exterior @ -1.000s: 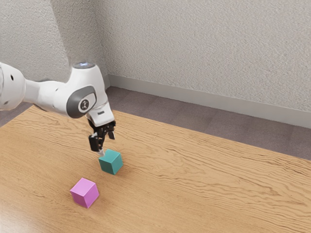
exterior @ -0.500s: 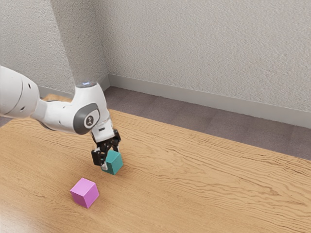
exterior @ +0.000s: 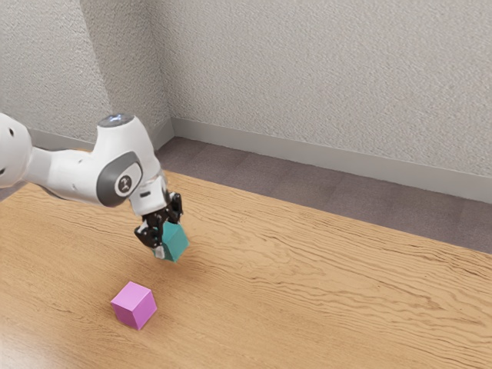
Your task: Pick up the blue block with one arm, and put the blue block on the pink block with one arm
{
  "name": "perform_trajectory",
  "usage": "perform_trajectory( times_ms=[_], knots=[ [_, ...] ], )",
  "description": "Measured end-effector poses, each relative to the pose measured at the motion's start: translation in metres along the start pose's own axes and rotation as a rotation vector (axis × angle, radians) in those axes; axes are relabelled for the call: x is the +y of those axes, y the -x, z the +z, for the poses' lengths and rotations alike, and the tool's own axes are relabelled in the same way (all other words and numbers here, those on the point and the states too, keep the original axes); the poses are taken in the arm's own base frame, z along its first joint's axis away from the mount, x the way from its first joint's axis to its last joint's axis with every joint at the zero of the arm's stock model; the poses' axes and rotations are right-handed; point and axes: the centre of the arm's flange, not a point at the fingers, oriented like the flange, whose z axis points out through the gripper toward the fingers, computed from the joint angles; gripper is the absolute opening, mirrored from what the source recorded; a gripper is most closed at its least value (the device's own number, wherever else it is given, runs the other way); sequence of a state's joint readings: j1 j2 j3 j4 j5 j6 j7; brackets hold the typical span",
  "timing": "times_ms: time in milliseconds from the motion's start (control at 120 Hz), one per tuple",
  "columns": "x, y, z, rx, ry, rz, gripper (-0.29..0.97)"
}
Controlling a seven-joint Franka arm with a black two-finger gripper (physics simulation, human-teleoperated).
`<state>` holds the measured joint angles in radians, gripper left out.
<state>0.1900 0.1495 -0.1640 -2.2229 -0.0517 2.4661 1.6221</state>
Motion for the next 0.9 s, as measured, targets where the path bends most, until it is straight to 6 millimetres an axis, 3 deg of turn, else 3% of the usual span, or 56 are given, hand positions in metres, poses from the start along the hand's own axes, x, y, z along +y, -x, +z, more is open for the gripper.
perform_trajectory(
  times_ms=[125, 333, 433, 625, 900],
  knots=[
    [0.021, -0.013, -0.034, -0.005, -0.031, 0.024, 0.25],
    [0.040, -0.029, -0.049, 0.004, -0.001, 0.054, 0.30],
    [0.066, -0.018, -0.064, -0.005, 0.009, 0.030, 0.31],
    [0.098, -0.007, -0.054, -0.006, 0.089, 0.011, 0.32],
    [0.125, -0.005, -0.046, -0.007, 0.155, 0.012, 0.32]
  ],
)
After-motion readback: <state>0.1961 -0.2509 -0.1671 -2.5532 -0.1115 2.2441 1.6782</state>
